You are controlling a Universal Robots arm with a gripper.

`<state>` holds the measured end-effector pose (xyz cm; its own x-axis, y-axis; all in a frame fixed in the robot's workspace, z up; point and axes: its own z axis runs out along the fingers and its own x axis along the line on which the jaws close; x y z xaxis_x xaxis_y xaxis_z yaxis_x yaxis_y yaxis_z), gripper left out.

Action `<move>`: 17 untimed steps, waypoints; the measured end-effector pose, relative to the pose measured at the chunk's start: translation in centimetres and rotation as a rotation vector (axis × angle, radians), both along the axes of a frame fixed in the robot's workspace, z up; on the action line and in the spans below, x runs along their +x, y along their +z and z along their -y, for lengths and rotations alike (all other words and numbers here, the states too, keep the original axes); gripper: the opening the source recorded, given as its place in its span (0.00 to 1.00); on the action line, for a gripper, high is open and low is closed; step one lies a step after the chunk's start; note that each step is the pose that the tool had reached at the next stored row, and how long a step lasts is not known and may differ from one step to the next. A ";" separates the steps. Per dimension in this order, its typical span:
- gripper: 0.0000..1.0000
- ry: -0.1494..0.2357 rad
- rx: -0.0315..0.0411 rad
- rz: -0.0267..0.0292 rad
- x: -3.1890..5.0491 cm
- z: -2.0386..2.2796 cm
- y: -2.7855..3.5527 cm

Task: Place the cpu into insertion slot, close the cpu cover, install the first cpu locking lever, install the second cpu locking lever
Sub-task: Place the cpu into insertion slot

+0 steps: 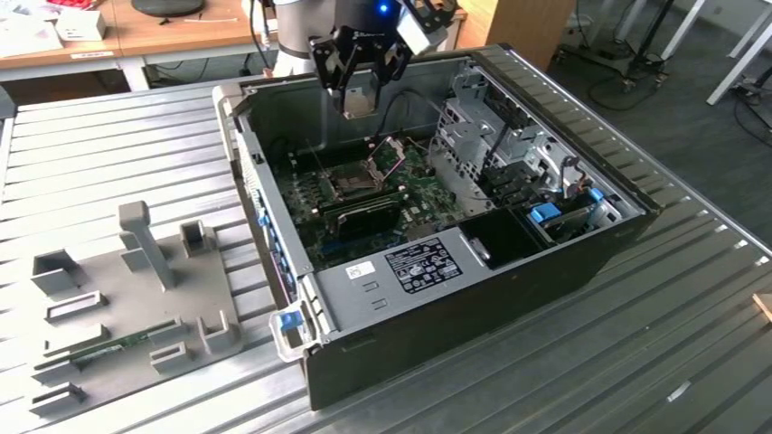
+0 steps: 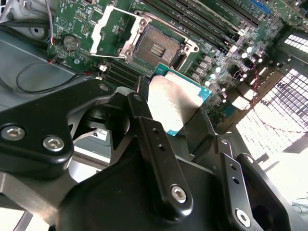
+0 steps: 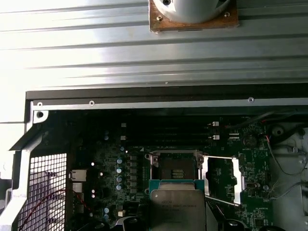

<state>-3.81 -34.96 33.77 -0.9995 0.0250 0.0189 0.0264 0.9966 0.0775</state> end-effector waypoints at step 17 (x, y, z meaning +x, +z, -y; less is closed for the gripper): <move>0.54 0.000 -0.0001 0.0011 0.00 0.00 -1.47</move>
